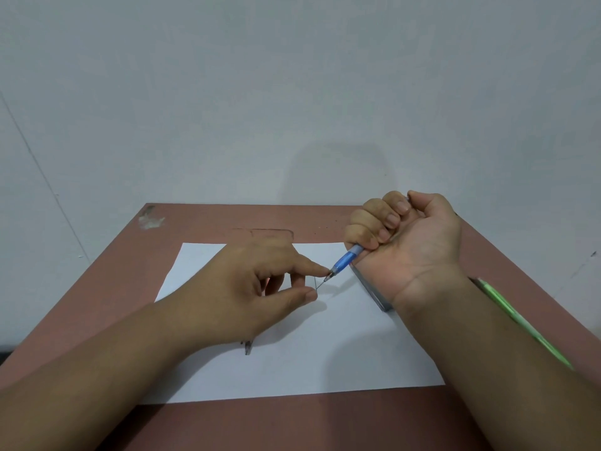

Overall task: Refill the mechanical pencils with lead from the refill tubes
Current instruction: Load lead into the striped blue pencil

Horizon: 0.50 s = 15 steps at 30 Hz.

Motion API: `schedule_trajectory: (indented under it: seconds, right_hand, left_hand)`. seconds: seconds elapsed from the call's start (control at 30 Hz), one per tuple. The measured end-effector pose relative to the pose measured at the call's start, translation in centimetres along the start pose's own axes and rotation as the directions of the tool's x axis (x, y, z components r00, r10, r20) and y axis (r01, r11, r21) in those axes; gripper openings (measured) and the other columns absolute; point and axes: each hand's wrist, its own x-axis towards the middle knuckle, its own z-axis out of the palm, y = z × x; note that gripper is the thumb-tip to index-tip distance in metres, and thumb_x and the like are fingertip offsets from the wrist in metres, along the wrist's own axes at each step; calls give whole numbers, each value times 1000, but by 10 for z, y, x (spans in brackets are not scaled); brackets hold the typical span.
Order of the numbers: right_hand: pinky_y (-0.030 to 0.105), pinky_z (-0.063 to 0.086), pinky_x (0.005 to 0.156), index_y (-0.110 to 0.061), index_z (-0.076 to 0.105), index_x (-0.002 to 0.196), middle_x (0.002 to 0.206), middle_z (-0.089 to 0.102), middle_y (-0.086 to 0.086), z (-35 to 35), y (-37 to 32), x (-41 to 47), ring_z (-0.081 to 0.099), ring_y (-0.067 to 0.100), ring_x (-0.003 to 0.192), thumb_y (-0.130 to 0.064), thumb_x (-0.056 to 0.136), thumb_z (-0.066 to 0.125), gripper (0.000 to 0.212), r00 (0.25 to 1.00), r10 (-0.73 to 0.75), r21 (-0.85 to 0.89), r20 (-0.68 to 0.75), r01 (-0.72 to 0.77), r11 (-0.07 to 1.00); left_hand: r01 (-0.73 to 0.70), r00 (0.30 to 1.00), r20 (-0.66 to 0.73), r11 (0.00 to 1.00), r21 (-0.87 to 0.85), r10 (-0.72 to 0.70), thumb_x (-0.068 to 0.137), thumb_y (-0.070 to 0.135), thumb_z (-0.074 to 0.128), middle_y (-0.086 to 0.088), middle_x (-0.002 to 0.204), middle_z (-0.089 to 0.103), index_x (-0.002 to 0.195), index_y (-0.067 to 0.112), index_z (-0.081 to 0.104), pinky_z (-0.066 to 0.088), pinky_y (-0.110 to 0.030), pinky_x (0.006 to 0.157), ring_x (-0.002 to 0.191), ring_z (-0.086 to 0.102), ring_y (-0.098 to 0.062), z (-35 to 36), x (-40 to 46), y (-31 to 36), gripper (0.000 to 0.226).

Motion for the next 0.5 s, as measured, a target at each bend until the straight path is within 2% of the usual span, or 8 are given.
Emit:
schedule_trajectory:
  seconds: [0.17, 0.33, 0.43, 0.5]
  right_hand:
    - [24, 20, 45, -18, 33, 59, 59, 24, -4, 0, 1, -1, 19, 13, 45, -27, 78, 39, 22, 1000, 7, 13, 4, -7, 1000]
    - [23, 20, 45, -19, 33, 59, 59, 23, -5, 1, 1, -1, 19, 13, 45, -27, 81, 38, 24, 1000, 15, 22, 4, -15, 1000]
    - [23, 21, 44, -18, 33, 60, 59, 24, -5, 1, 2, -2, 19, 13, 46, -28, 85, 36, 27, 1000, 25, 30, 7, -25, 999]
    - [23, 21, 44, -18, 33, 60, 58, 24, -5, 1, 3, -3, 19, 13, 46, -27, 83, 37, 25, 1000, 25, 32, 13, -25, 999]
  left_hand:
    - [-11, 1000, -11, 1000, 4, 11, 87, 34, 70, 13, 80, 64, 108, 34, 75, 46, -24, 61, 65, 52, -6, 1, 1, -1, 22]
    - [-13, 999, -33, 1000, -8, 13, 87, 35, 70, 13, 78, 63, 106, 32, 77, 48, -34, 62, 63, 55, -14, 1, 3, -1, 20]
    - [-26, 998, -51, 1000, -1, 26, 87, 34, 72, 20, 75, 59, 103, 31, 77, 47, -33, 61, 63, 56, -16, 1, 3, -1, 17]
    - [-19, 998, -60, 1000, 3, 19, 86, 34, 74, 15, 75, 61, 100, 29, 78, 47, -32, 60, 62, 55, -15, 0, 3, 1, 15]
